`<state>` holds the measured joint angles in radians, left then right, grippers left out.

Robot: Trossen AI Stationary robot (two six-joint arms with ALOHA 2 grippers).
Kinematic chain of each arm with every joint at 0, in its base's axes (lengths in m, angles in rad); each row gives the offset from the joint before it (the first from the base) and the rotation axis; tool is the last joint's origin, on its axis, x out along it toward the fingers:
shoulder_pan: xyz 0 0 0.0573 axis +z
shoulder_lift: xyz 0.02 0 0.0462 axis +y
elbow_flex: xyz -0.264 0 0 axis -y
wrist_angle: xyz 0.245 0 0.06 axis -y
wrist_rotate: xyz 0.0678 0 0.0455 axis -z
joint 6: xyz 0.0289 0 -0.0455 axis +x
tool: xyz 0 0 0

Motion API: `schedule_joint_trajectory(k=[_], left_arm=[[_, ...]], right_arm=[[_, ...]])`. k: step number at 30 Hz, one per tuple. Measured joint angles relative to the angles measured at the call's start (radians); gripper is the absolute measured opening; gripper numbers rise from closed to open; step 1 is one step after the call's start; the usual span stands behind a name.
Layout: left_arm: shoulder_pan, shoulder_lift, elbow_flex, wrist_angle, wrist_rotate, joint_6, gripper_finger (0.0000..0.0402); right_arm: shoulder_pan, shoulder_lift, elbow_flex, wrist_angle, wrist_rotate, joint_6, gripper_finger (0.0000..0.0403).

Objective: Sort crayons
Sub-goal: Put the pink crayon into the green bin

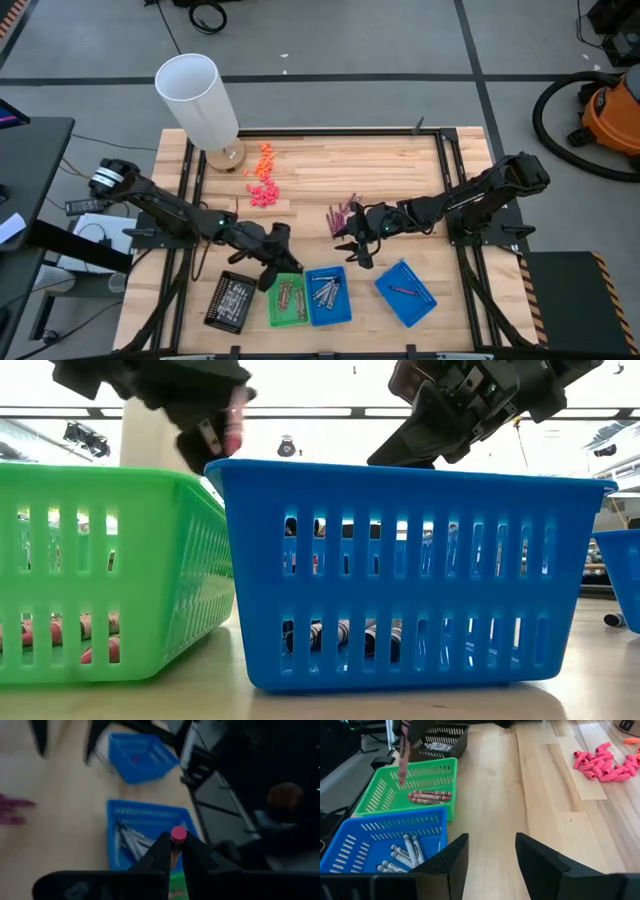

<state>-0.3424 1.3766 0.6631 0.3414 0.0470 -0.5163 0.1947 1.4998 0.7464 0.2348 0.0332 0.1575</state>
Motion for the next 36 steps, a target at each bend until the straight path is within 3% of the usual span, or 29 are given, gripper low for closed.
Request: schedule_joint_trajectory(k=[8,15,24,28,36], left_arm=[[-0.070,0.013,-0.002,-0.087,0.074,-0.235,0.0032],[-0.162,0.069,-0.003,-0.108,-0.004,-0.358,0.0032],[-0.217,0.116,-0.003,-0.121,-0.061,-0.374,0.0038],[-0.223,0.116,-0.003,-0.171,-0.106,-0.386,0.0070],[-0.201,0.071,-0.003,-0.197,-0.081,-0.315,0.0158]], right_arm=[[-0.001,0.000,0.000,-0.004,0.000,0.000,0.0171],[-0.001,0.000,0.000,-0.003,0.003,0.001,0.0171],[-0.001,0.000,0.000,0.002,0.003,0.001,0.0171],[-0.001,0.000,0.000,0.003,0.003,0.001,0.0171],[0.000,0.002,0.000,-0.004,0.023,0.000,0.0171]])
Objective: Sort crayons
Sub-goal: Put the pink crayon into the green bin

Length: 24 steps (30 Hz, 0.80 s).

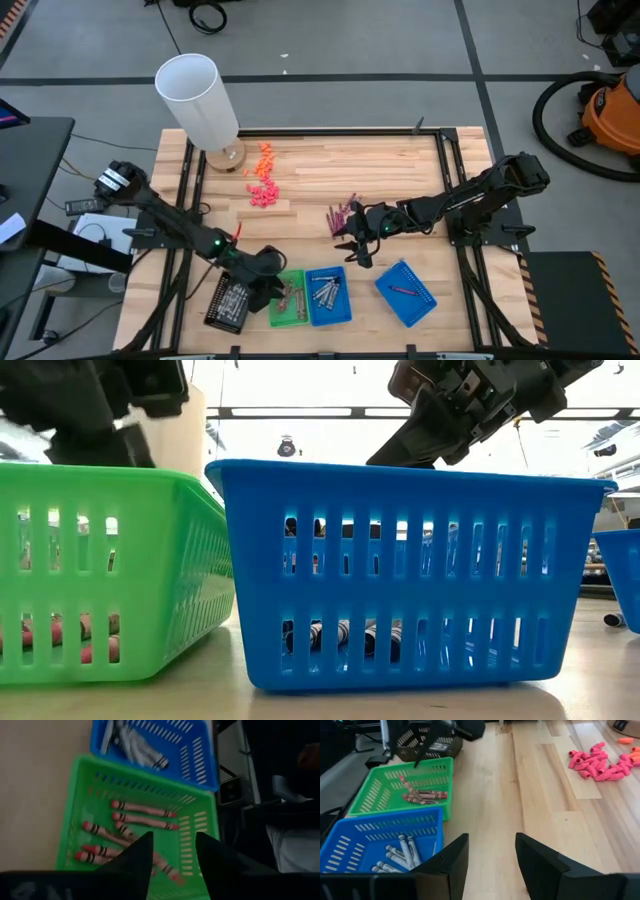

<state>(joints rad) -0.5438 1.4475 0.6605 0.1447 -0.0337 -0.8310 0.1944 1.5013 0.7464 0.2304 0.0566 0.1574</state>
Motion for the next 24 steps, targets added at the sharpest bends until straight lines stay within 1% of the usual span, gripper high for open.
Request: schedule_joint_trajectory(k=[6,8,12,17,22,24], left_arm=[[0.008,-0.082,0.000,-0.075,-0.017,0.085,0.0166],[0.009,-0.106,0.000,-0.085,-0.042,0.121,0.0166],[0.011,-0.133,0.000,-0.099,-0.140,0.217,0.0166],[0.026,-0.135,0.000,-0.102,-0.255,0.354,0.0166],[0.059,-0.135,0.000,-0.114,-0.347,0.456,0.0166],[0.074,-0.135,0.000,-0.114,-0.367,0.488,0.0166]], right_arm=[[0.000,0.000,0.000,-0.001,0.017,-0.019,0.0171],[0.000,0.000,0.000,-0.001,0.048,-0.022,0.0171],[-0.005,0.000,0.000,-0.001,0.134,-0.061,0.0171],[-0.034,0.000,0.000,-0.021,0.137,-0.124,0.0171],[-0.076,0.002,0.000,-0.134,0.134,-0.134,0.0171],[-0.091,0.002,-0.010,-0.159,0.135,-0.135,0.0171]])
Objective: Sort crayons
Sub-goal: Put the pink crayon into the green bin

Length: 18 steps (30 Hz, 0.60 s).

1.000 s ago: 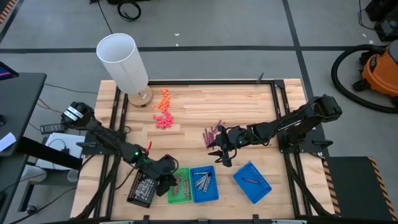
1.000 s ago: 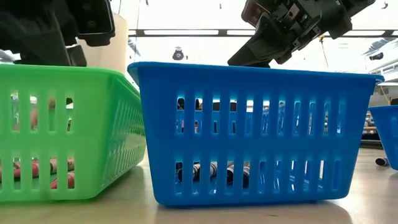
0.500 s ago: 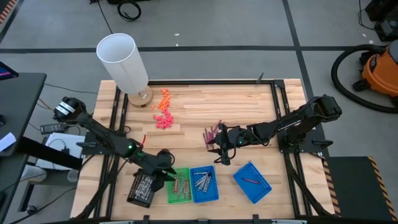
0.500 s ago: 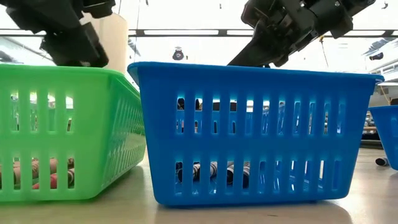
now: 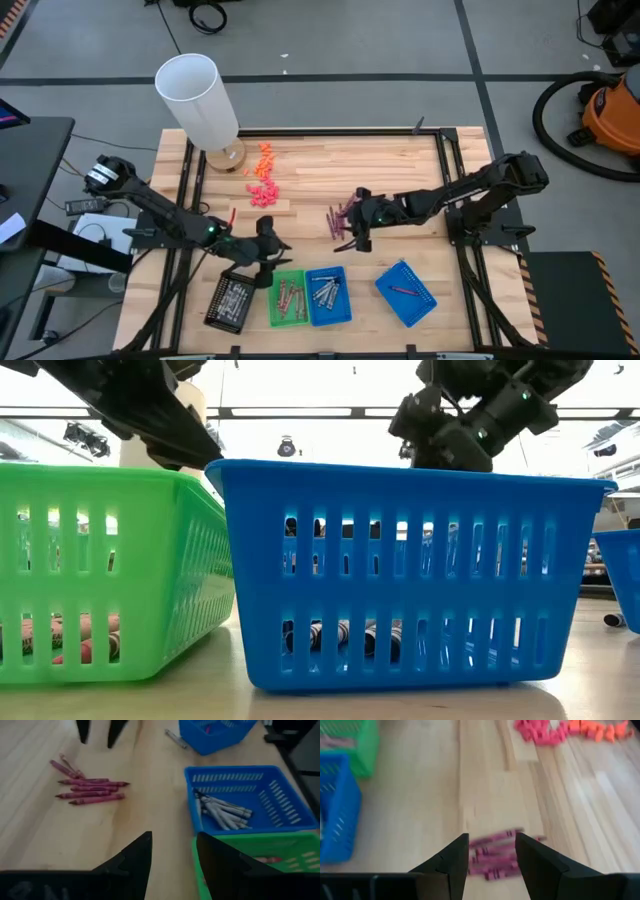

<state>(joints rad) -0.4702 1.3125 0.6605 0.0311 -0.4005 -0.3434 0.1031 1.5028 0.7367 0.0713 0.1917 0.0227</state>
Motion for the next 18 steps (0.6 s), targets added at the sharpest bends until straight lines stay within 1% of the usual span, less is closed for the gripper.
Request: schedule_joint_trajectory(k=[8,18], left_arm=[[0.051,0.000,0.000,0.000,-0.002,0.041,0.0166],[0.053,0.001,0.000,0.003,0.000,0.059,0.0166]], right_arm=[[-0.083,0.000,-0.101,-0.011,0.060,-0.003,0.0171],[-0.193,0.000,-0.178,0.062,0.017,-0.051,0.0161]])
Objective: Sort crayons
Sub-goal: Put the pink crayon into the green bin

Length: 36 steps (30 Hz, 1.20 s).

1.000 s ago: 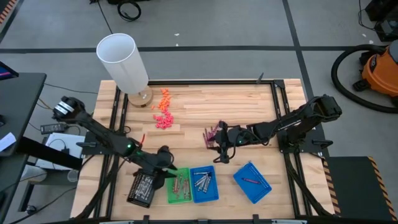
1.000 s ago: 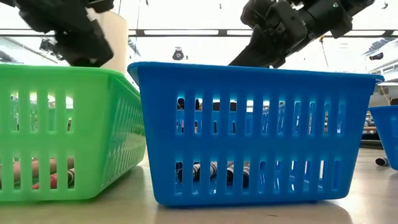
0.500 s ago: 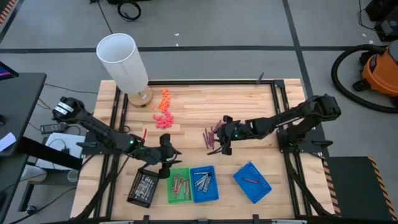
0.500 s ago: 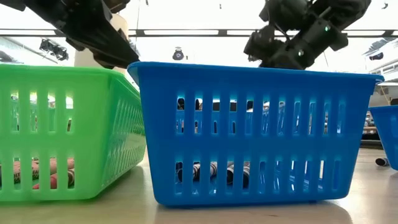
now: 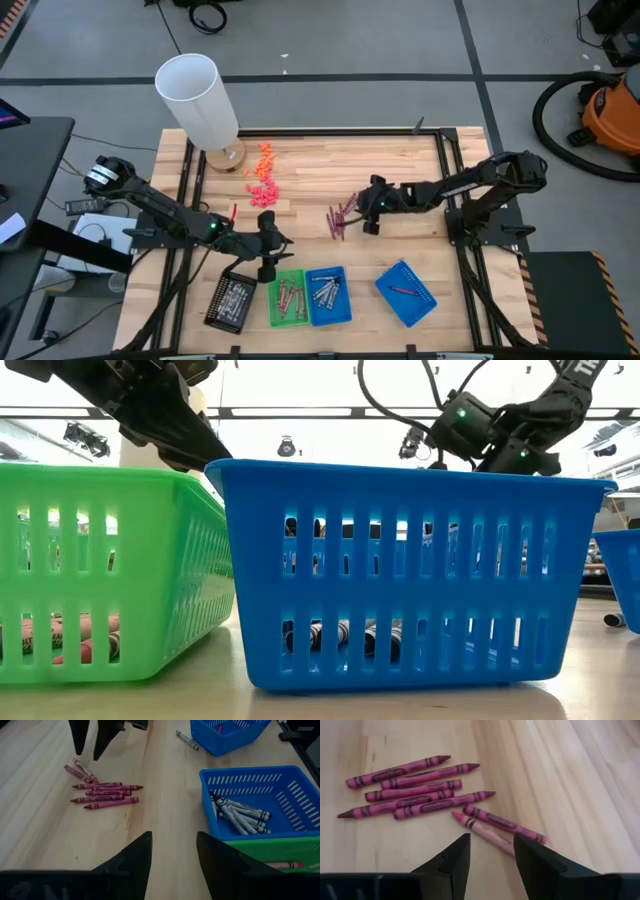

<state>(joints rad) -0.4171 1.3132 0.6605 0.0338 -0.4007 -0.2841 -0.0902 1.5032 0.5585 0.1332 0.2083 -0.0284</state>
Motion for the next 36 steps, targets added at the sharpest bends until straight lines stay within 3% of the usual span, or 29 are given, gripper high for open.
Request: schedule_joint_trajectory(k=[14,19,29,36], left_arm=[[0.000,0.000,0.000,0.000,0.000,0.012,0.0167],[0.000,0.000,0.000,0.000,0.000,0.012,0.0167],[0.000,0.000,0.000,0.000,0.001,0.041,0.0167],[0.000,0.000,0.000,-0.001,0.000,0.045,0.0167]], right_arm=[[-0.170,0.041,-0.010,0.075,-0.175,-0.088,0.0160],[-0.171,0.112,-0.010,0.100,-0.184,-0.081,0.0160],[-0.163,0.120,-0.004,0.021,-0.239,-0.054,0.0157],[-0.152,0.120,0.002,0.002,-0.280,-0.046,0.0114]])
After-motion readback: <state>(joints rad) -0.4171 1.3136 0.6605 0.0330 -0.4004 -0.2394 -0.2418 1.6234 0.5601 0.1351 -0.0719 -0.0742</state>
